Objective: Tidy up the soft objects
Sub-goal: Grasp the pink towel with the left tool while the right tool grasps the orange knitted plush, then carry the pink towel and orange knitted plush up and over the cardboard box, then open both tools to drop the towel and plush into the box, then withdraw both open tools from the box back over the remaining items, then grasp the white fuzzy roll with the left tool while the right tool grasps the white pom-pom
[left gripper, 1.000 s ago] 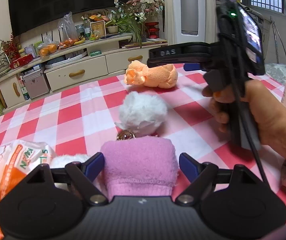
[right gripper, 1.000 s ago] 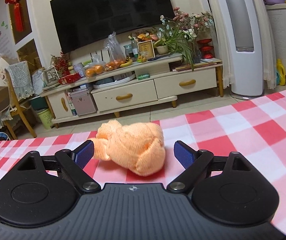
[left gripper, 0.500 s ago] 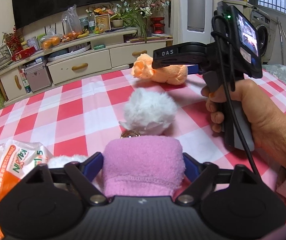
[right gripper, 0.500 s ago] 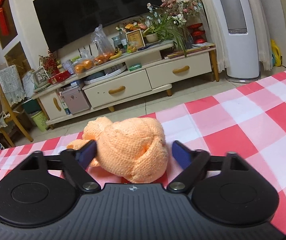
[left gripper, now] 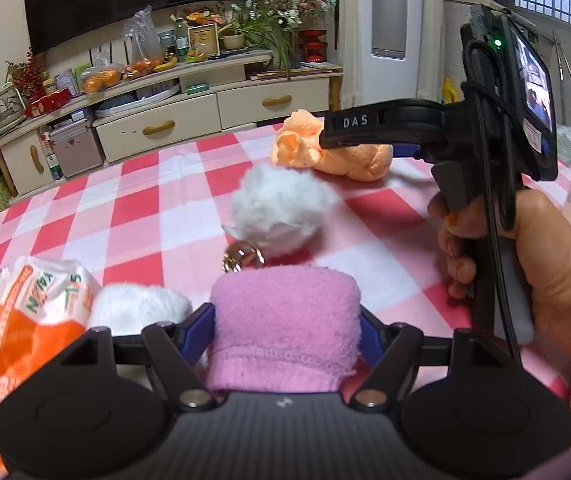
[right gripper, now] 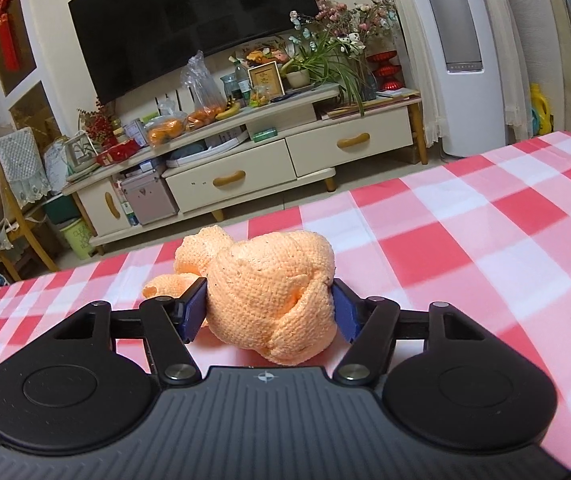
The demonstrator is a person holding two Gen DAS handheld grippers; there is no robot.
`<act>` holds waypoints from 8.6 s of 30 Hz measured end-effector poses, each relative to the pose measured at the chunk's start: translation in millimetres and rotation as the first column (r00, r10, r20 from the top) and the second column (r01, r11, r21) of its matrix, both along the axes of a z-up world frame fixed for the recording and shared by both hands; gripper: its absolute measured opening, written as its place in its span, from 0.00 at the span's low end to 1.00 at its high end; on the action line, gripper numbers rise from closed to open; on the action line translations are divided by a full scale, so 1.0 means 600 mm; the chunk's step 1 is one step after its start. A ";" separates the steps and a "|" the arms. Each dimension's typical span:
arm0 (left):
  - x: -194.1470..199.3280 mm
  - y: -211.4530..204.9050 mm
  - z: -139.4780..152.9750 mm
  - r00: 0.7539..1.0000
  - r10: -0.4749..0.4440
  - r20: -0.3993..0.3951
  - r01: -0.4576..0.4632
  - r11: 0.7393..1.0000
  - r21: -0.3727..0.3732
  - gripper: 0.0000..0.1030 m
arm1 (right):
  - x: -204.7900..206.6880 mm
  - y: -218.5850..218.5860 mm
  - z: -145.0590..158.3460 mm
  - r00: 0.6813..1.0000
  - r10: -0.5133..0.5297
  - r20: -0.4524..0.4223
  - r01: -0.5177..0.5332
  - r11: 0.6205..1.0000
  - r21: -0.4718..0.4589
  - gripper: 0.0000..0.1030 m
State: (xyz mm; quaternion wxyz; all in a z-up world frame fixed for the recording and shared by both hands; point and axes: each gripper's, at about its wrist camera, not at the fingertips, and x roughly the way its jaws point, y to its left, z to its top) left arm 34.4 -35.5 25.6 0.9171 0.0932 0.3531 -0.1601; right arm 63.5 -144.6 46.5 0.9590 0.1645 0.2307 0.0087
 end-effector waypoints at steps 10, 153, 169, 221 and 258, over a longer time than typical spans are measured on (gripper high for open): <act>-0.042 0.013 0.003 0.999 -0.025 -0.025 0.024 0.999 -0.047 0.69 | -0.104 0.003 0.000 1.000 -0.004 -0.015 0.003 0.999 -0.039 0.76; -0.058 0.506 0.170 0.825 0.566 -0.003 -0.516 0.750 -0.413 0.75 | -0.041 0.403 0.150 0.894 0.446 0.048 -0.416 0.865 -0.282 0.97; -0.067 0.448 0.177 0.857 0.511 0.062 -0.459 0.813 -0.357 0.79 | -0.097 0.312 0.133 0.950 0.300 0.087 -0.279 0.940 -0.196 0.97; -0.086 0.178 0.116 0.990 0.118 0.080 -0.103 0.980 -0.172 0.80 | -0.077 0.093 -0.008 0.999 0.026 -0.031 -0.027 1.000 -0.015 0.98; 0.003 0.082 0.016 0.982 0.141 -0.129 -0.160 0.975 -0.152 0.70 | -0.003 0.040 -0.033 0.982 0.145 -0.122 -0.144 0.989 0.019 0.63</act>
